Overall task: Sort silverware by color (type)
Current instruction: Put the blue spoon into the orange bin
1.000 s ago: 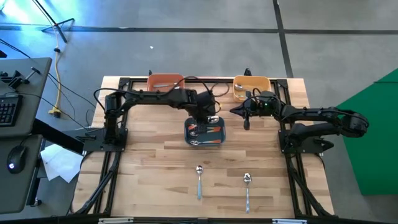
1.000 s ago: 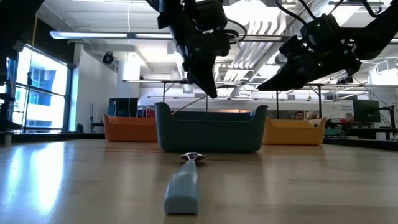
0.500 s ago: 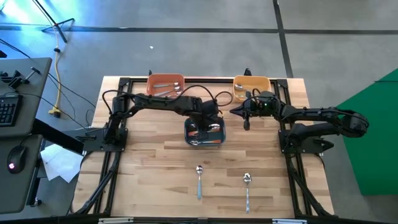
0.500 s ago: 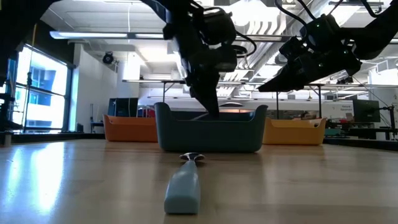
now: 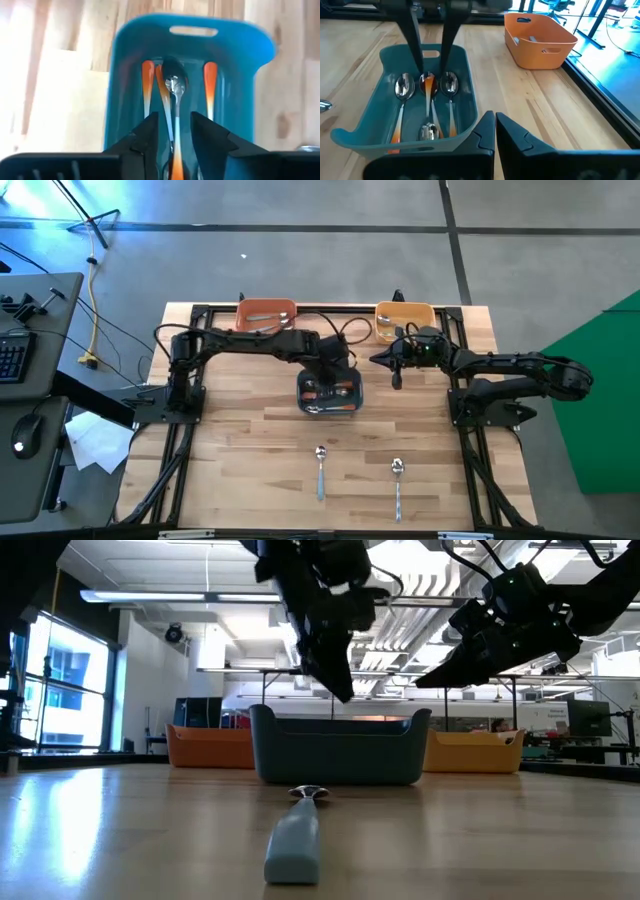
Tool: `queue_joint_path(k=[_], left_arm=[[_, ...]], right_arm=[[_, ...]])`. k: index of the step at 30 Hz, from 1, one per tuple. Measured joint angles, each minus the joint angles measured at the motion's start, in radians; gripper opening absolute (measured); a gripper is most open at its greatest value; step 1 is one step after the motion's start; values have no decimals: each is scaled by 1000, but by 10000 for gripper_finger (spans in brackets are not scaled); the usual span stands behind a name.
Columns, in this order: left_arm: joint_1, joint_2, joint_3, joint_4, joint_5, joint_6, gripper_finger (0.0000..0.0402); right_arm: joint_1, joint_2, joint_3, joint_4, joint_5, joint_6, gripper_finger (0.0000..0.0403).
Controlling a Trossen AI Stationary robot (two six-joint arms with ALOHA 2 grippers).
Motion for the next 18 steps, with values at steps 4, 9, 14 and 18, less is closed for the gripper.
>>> queue_joint_path(k=[4, 9, 14, 18], left_arm=[[-6, -64, 0, -19, -3, -77, 121], [-73, -135, 1, -102, -92, -165, 124], [-196, -157, 1, -215, -179, -372, 113], [-294, -155, -4, -245, -187, -629, 103]], right_arm=[[0, 0, 0, 1, 0, 0, 0], [0, 0, 0, 20, 0, 2, 0], [8, 0, 0, 131, 0, 69, 0], [29, 0, 0, 193, -1, 97, 0]])
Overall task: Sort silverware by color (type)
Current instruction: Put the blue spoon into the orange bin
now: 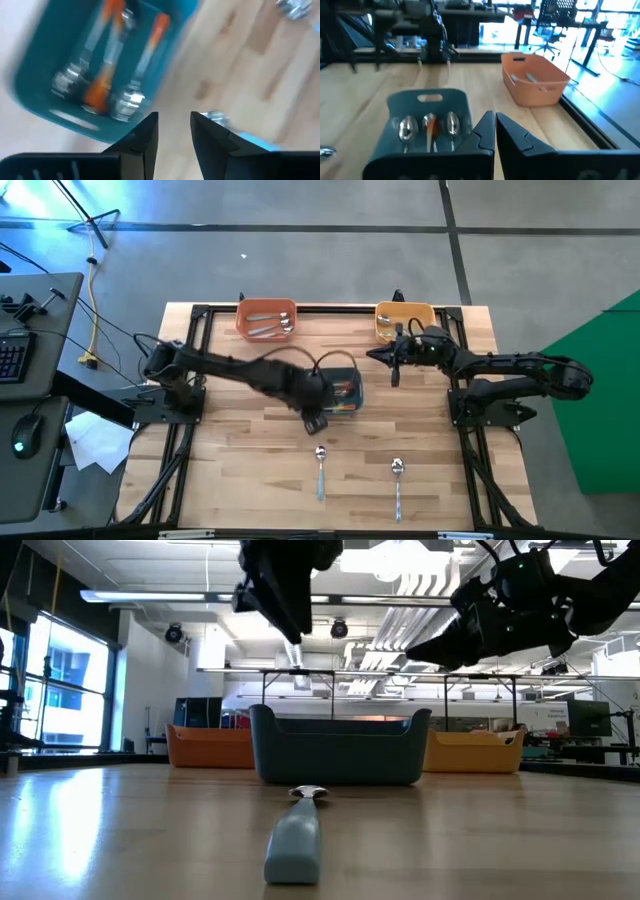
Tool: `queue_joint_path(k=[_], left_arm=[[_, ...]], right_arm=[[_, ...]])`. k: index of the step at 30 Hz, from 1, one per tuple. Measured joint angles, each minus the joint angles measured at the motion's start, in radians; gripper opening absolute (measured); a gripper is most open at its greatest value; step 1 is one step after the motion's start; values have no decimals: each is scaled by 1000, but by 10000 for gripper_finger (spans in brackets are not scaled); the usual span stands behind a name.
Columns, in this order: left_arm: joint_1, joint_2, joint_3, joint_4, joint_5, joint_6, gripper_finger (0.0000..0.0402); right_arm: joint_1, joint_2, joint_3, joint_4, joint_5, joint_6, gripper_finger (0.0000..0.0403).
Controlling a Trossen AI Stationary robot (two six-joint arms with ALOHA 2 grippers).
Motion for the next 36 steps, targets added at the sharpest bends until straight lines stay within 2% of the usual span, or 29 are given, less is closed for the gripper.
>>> queue_joint_path(k=[6, 8, 10, 14, 23, 30, 36], left_arm=[[-110, 1, -22, 22, 17, -513, 86], [-146, 11, -20, 27, -27, -655, 82], [-179, 27, -22, 24, -80, -763, 84], [-228, 74, -20, 47, -92, -918, 110], [-286, 233, -21, 217, -74, -1096, 187], [-282, 307, -21, 242, 0, -1100, 190], [-281, 335, -21, 247, 3, -1090, 189]], right_arm=[[39, 0, 0, 44, 0, 30, 0], [52, 0, 0, 44, 0, 29, 0], [64, 0, 0, 40, 0, 28, 0], [82, 0, 0, 25, 0, 23, 0], [91, 0, 0, -3, 0, 14, 0], [91, 0, 0, -9, 1, -1, 0], [91, 0, 0, -12, 1, 0, 0]])
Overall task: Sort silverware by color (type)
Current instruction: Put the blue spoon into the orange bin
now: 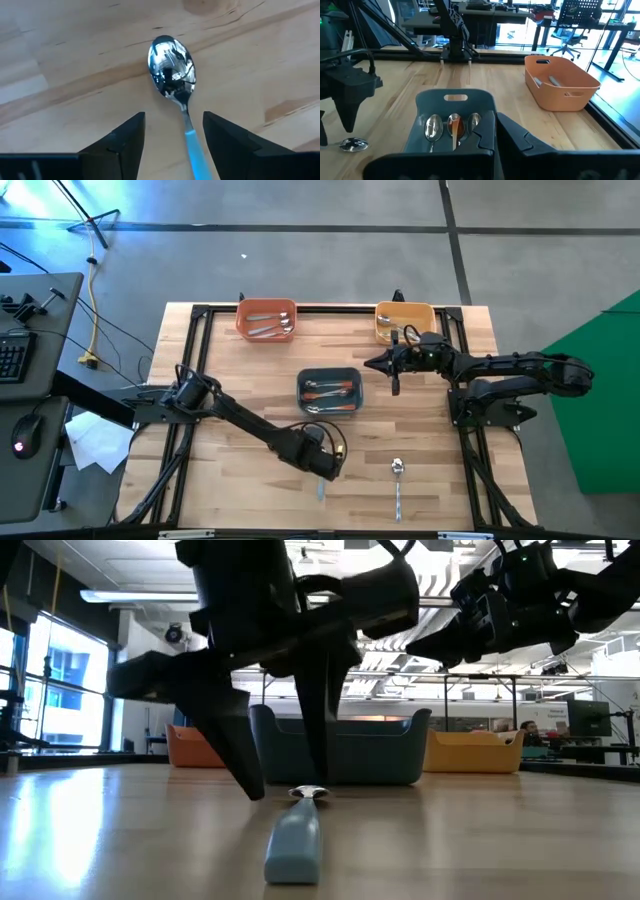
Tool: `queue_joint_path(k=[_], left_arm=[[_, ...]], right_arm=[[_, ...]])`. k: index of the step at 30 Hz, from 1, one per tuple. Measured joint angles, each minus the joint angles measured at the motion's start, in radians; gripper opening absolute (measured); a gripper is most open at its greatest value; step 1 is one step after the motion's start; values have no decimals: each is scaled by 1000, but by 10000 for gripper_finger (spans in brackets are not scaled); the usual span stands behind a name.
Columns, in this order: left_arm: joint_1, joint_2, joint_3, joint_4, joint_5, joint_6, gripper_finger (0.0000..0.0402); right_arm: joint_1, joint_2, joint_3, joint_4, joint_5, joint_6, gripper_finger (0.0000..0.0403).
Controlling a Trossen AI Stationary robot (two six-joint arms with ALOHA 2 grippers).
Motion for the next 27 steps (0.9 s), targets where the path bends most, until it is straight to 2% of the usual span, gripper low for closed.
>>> queue_joint_path(k=[5, 11, 23, 27], left_arm=[[3, 20, 3, 2, -14, 42, 180], [5, 30, 6, -35, -15, 124, 149], [8, 17, 1, -143, 22, 247, 21], [13, -23, -4, -238, 33, 284, 6]], right_arm=[[0, 0, 0, -5, 0, 0, 0], [0, 0, 0, -9, 0, 0, 0], [0, 0, 0, -14, 0, -3, 0], [0, 0, 0, -20, 0, -6, 0]])
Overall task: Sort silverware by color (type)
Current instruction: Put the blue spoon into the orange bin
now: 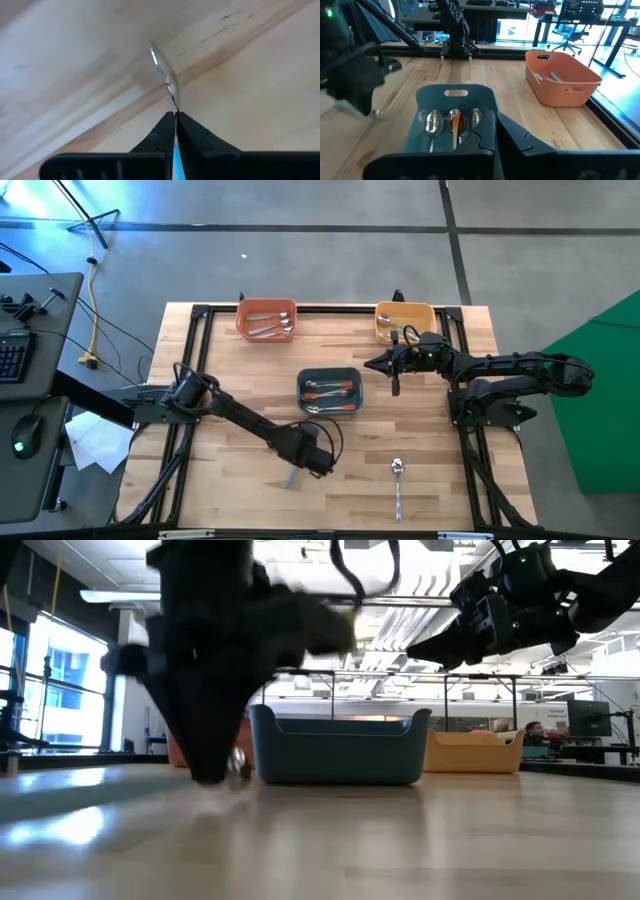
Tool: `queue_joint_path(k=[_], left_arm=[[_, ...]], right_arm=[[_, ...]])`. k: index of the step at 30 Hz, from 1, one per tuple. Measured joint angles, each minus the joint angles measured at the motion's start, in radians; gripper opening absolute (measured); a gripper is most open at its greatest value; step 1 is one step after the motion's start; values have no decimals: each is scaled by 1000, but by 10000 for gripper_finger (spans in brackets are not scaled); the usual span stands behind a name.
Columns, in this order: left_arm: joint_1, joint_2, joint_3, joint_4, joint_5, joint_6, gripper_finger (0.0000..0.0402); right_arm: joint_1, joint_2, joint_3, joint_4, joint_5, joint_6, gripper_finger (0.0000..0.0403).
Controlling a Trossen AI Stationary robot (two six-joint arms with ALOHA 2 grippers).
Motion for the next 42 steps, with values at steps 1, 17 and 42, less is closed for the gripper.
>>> queue_joint_path(k=[1, 17, 42], left_arm=[[2, -16, 0, -30, 0, 13, 6], [327, -337, 3, -493, -233, 538, 1], [1073, -366, 1, -9, -316, 2206, 0]], right_arm=[[0, 0, 0, -1, 0, -1, 0], [-2, 0, 0, -10, 5, -46, 0], [-4, 0, 0, -82, 114, -99, 0]])
